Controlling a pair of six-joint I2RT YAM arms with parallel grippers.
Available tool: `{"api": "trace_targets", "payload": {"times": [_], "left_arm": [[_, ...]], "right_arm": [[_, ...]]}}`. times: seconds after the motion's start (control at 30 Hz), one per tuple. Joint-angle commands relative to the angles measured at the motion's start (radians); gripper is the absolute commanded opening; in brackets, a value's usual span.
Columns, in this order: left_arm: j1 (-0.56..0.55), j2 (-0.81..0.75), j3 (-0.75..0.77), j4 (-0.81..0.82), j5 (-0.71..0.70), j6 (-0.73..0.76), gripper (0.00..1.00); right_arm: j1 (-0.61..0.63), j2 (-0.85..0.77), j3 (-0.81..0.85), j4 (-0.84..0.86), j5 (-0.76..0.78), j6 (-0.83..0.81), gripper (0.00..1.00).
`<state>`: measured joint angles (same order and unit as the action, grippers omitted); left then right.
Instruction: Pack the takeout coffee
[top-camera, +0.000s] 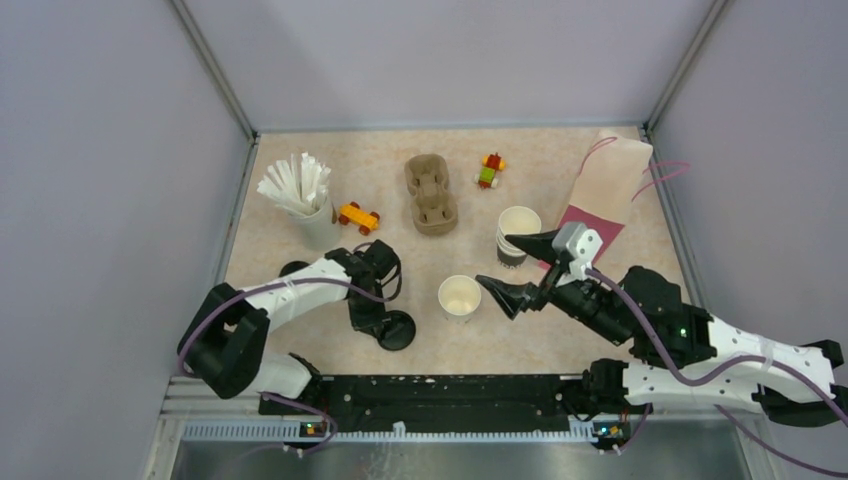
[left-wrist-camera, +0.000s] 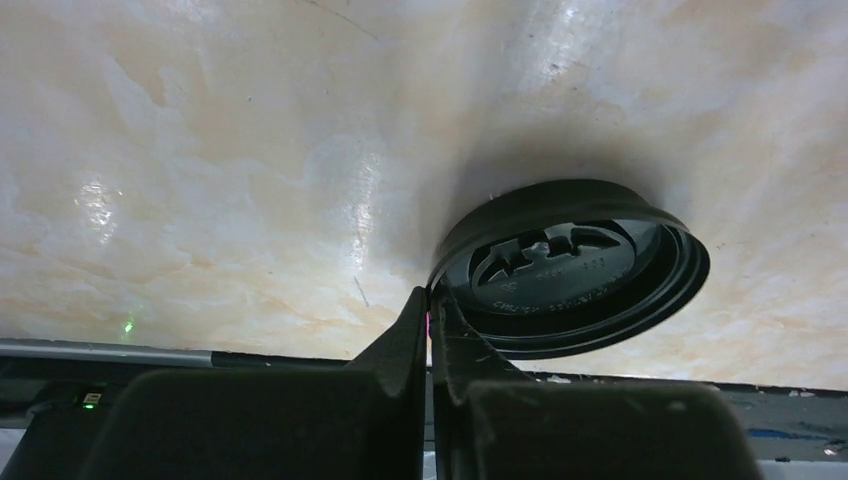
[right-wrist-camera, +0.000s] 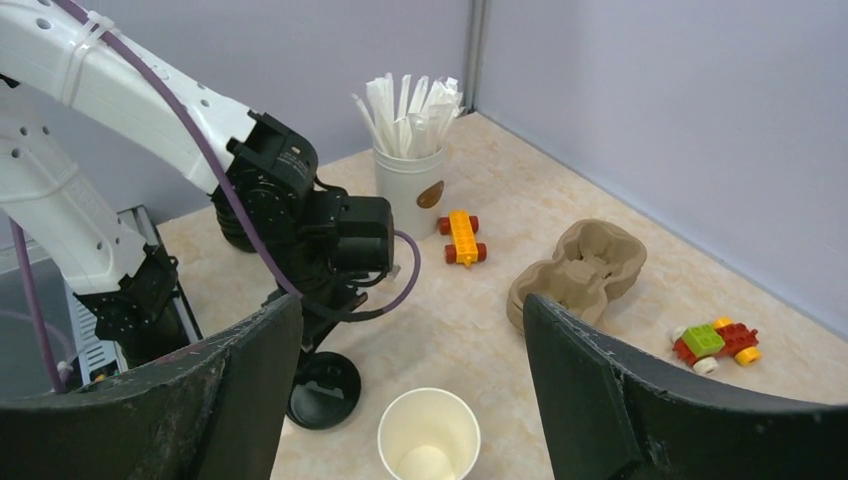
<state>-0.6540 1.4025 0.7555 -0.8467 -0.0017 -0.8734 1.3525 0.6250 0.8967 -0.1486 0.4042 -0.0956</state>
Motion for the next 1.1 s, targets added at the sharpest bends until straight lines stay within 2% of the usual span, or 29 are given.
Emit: {"api": "trace_targets", "payload": {"times": [0.0, 0.13, 0.3, 0.47, 0.77, 0.93, 1.07], "left_arm": [[-0.002, -0.067, 0.062, -0.014, 0.035, 0.000, 0.00], [-0.001, -0.147, 0.192, -0.057, 0.155, -0.028, 0.00], [-0.001, -0.235, 0.358, -0.002, 0.360, -0.096, 0.00], [0.001, -0.301, 0.424, 0.111, 0.470, -0.217, 0.00], [0.021, -0.318, 0.495, 0.206, 0.504, -0.288, 0.00], [0.079, -0.301, 0.534, -0.024, 0.366, -0.193, 0.00], [0.237, -0.337, 0.468, -0.074, 0.333, -0.131, 0.00]], "right_arm": [[0.007, 0.016, -0.017, 0.062, -0.001, 0.034, 0.79], [0.008, 0.015, -0.059, 0.124, -0.048, -0.047, 0.85], [-0.019, 0.088, 0.007, 0.195, -0.096, -0.219, 0.94], [-0.118, 0.166, 0.038, 0.202, -0.325, -0.152, 0.94], [-0.187, 0.149, 0.015, 0.215, -0.350, -0.116, 0.93], [-0.187, 0.106, 0.016, 0.160, -0.188, 0.023, 0.88], [-0.187, 0.067, 0.008, 0.010, -0.051, 0.234, 0.85]]}}
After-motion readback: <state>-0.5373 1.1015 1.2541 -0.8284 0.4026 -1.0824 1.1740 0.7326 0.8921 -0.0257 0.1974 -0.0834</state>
